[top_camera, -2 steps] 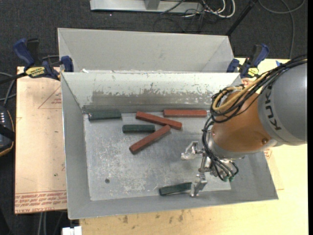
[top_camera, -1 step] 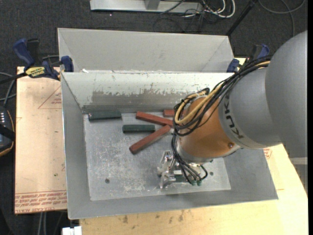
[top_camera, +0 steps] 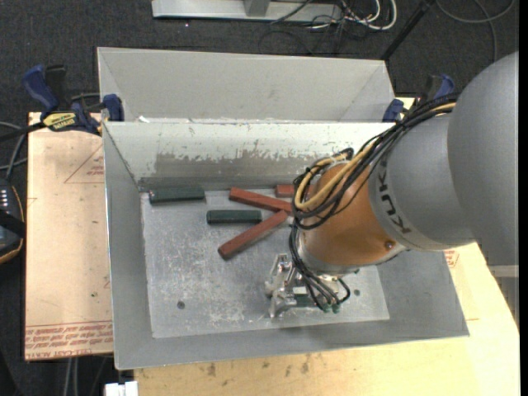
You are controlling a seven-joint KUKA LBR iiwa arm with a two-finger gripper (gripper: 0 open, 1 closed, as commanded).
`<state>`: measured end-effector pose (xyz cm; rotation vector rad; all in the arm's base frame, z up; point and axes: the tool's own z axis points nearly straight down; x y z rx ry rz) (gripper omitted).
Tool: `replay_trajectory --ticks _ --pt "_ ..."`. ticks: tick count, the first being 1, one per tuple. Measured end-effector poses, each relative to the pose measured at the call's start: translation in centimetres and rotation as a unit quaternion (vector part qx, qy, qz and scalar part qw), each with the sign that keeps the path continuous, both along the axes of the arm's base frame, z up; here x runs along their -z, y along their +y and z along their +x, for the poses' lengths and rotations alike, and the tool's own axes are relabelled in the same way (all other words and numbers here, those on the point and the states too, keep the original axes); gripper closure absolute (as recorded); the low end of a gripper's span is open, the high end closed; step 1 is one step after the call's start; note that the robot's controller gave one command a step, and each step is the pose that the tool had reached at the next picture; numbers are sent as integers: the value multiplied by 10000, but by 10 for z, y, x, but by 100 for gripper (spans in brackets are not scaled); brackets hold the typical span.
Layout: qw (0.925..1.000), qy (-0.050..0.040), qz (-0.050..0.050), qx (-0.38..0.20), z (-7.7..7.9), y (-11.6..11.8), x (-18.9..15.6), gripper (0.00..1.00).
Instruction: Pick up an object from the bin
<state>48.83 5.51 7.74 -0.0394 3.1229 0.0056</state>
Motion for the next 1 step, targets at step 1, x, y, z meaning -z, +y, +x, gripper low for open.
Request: replay_trajectory --ticks 1 --pt "9999 54 -16 -110 29 -16 -170 100"
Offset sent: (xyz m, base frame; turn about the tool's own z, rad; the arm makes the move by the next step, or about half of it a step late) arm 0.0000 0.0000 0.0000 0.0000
